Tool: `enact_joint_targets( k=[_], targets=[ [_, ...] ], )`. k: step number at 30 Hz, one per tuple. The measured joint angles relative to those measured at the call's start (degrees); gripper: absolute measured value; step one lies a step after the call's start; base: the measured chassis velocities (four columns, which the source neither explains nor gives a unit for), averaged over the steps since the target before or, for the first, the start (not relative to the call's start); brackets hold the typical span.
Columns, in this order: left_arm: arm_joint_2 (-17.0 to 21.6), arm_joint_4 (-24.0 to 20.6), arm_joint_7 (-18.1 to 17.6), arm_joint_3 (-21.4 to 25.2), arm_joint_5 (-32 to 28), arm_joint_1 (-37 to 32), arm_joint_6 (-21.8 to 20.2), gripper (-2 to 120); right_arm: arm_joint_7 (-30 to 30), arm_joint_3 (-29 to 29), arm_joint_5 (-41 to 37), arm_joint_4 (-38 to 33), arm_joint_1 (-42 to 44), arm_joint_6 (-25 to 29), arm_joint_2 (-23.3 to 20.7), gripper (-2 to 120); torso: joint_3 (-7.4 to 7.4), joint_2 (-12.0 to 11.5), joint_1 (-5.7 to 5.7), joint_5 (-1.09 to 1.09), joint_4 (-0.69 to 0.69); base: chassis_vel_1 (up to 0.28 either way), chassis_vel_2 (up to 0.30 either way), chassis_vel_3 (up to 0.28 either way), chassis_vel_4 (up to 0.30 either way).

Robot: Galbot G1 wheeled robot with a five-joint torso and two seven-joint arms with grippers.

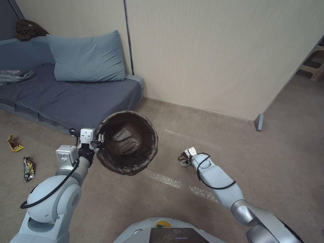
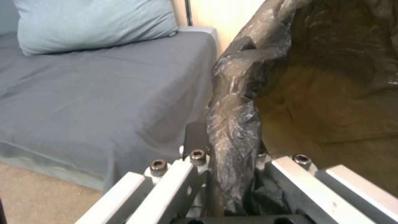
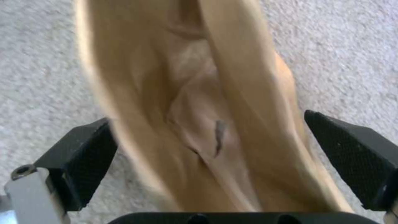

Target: Pick up the trash bin, then pick up the garbage from the floor and place it into the trash bin.

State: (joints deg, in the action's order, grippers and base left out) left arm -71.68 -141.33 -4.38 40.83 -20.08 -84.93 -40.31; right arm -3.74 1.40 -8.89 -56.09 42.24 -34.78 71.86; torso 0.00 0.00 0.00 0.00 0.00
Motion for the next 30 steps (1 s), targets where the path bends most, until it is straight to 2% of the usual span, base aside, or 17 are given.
enact_joint_targets(
  k=[4, 7, 8, 9, 12, 13, 15, 16, 19, 20, 22, 23, 26, 27, 28, 30],
  targets=[
    [-0.03, 0.03, 0.01, -0.05, 0.0, 0.17, 0.02, 0, 0.34, 0.22, 0.33, 0.2, -0.04, 0.14, -0.09, 100, 0.0, 0.0, 0.0, 0.0, 0.0, 0.0, 0.0, 0.0, 0.0],
    [-0.04, 0.03, 0.01, -0.06, 0.01, 0.22, 0.02, 0, 0.62, 0.45, 0.45, 0.39, -0.09, 0.19, 0.1, 95, 0.0, 0.0, 0.0, 0.0, 0.0, 0.0, 0.0, 0.0, 0.0],
    [-0.02, 0.03, 0.01, -0.04, 0.0, 0.23, 0.02, 0, 0.73, 0.54, 0.44, 0.38, -0.09, 0.2, 0.13, 88, 0.0, 0.0, 0.0, 0.0, 0.0, 0.0, 0.0, 0.0, 0.0],
    [-0.02, 0.03, 0.01, -0.04, 0.0, 0.23, 0.02, 0, 0.73, 0.54, 0.44, 0.38, -0.09, 0.2, 0.13, 88, 0.0, 0.0, 0.0, 0.0, 0.0, 0.0, 0.0, 0.0, 0.0],
    [0.02, 0.04, 0.01, 0.16, 0.01, 0.22, 0.03, 0, 0.77, 0.62, 0.21, -0.28, 0.18, 0.03, -0.27, 73, 0.0, 0.0, 0.0, 0.02, 0.01, 0.0, 0.0, 0.0, 0.0],
    [0.02, 0.04, 0.01, 0.16, 0.01, 0.22, 0.03, 0, 0.77, 0.62, 0.21, -0.28, 0.18, 0.03, -0.27, 73, 0.0, 0.0, 0.0, 0.02, 0.01, 0.0, 0.0, 0.0, 0.0],
    [0.01, 0.04, -0.02, 0.22, 0.0, 0.24, 0.03, 0, 1.0, 0.73, -0.43, -1.7, 0.76, -0.51, -1.22, 62, 0.0, 0.0, 0.0, 0.02, 0.01, 0.0, 0.0, 0.0, 0.0],
    [0.01, 0.04, -0.02, 0.22, 0.0, 0.24, 0.03, 0, 1.0, 0.73, -0.43, -1.7, 0.76, -0.51, -1.22, 62, 0.0, 0.0, 0.0, 0.02, 0.01, 0.0, 0.0, 0.0, 0.0],
    [0.02, 0.07, -0.07, 0.22, -0.04, 0.35, 0.03, 0, 1.85, 0.85, -2.46, -4.14, 1.82, -1.47, -2.82, 47, 0.0, 0.0, 0.0, 0.01, -0.03, 0.0, 0.0, 0.0, 0.0],
    [0.02, 0.07, -0.07, 0.22, -0.04, 0.35, 0.03, 0, 1.85, 0.85, -2.46, -4.14, 1.82, -1.47, -2.82, 47, 0.0, 0.0, 0.0, 0.01, -0.03, 0.0, 0.0, 0.0, 0.0],
    [0.02, 0.13, -0.11, 0.22, -0.05, 0.41, 0.03, 0, 2.77, 1.06, -4.58, -5.82, 2.51, -1.89, -3.85, 36, 0.0, 0.0, 0.0, 0.0, -0.02, 0.0, 0.0, 0.0, 0.0],
    [0.02, 0.13, -0.11, 0.22, -0.05, 0.41, 0.03, 0, 2.77, 1.06, -4.58, -5.82, 2.51, -1.89, -3.85, 36, 0.0, 0.0, 0.0, 0.0, -0.02, 0.0, 0.0, 0.0, 0.0],
    [-0.07, 0.14, -0.14, 0.12, -0.06, 0.45, 0.02, 0, 2.94, 1.34, -5.79, -8.37, 3.63, -2.21, -5.31, 24, 0.0, 0.0, 0.0, 0.01, -0.01, 0.0, 0.0, 0.0, 0.0],
    [-0.07, 0.14, -0.14, 0.12, -0.06, 0.45, 0.02, 0, 2.94, 1.34, -5.79, -8.37, 3.63, -2.21, -5.31, 24, 0.0, 0.0, 0.0, 0.01, -0.01, 0.0, 0.0, 0.0, 0.0],
    [-0.09, 0.14, -0.14, 0.1, -0.06, 0.46, 0.02, 0, 3.1, 1.49, -6.13, -9.26, 3.98, -2.42, -5.82, 18, 0.0, 0.0, 0.0, 0.01, -0.01, 0.0, 0.0, 0.0, 0.0],
    [-0.11, 0.14, -0.15, 0.09, -0.06, 0.47, 0.01, 0, 3.39, 1.92, -6.83, -10.74, 4.61, -2.9, -6.5, 13, 0.0, 0.0, 0.0, 0.01, -0.02, 0.0, 0.0, 0.0, 0.0]
  ],
)
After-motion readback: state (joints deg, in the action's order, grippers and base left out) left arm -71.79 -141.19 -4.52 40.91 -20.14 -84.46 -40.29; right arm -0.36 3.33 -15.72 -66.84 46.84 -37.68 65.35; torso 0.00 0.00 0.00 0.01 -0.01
